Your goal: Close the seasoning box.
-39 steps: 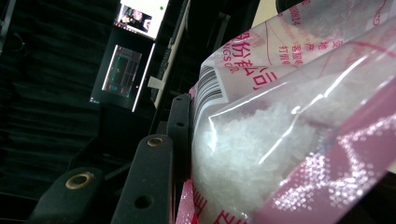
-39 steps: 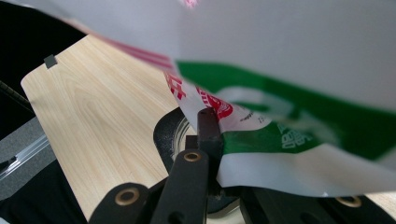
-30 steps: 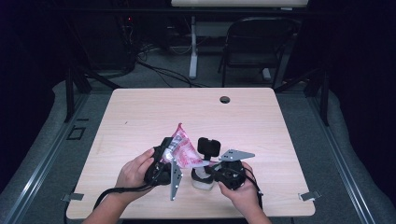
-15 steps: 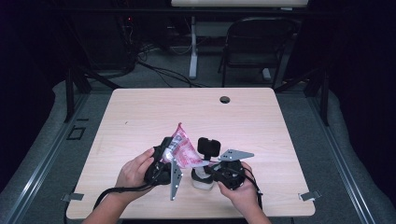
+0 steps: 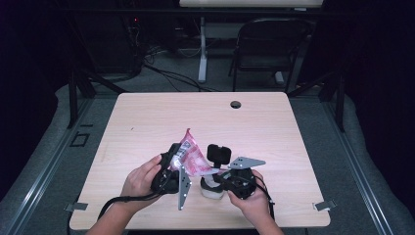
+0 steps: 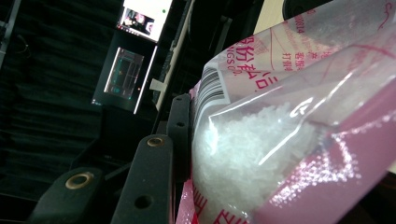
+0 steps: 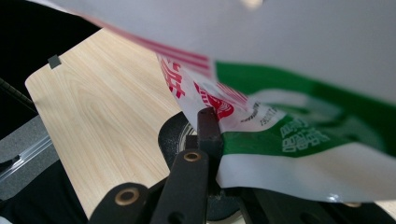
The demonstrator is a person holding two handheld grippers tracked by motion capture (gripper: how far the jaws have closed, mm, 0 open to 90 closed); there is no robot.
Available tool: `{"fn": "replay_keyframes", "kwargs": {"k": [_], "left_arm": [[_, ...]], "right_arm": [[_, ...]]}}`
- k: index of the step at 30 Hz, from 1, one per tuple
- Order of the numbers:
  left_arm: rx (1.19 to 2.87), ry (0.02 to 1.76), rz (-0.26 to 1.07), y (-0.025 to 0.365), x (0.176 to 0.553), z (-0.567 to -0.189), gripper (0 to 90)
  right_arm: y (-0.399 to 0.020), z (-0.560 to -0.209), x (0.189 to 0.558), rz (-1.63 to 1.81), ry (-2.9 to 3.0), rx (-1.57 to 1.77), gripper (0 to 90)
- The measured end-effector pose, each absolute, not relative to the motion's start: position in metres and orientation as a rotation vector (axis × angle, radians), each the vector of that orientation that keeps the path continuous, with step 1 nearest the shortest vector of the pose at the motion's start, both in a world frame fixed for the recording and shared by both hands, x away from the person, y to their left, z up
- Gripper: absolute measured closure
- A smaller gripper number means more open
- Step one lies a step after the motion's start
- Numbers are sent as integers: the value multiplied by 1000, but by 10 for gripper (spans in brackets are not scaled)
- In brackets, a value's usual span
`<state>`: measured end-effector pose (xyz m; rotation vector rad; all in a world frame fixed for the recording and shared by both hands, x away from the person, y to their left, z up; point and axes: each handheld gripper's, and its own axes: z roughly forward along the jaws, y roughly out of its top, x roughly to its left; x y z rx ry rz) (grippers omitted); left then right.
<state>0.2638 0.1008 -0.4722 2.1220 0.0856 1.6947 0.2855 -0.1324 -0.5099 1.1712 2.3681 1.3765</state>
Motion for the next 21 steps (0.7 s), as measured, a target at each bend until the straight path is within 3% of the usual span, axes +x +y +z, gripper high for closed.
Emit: {"fn": "replay_keyframes", "kwargs": {"k": [21], "left_arm": [[2109,84,1692,100,264,-472,707]], "right_arm": [[-132,-510,286,1373,2372,1173,898]]}}
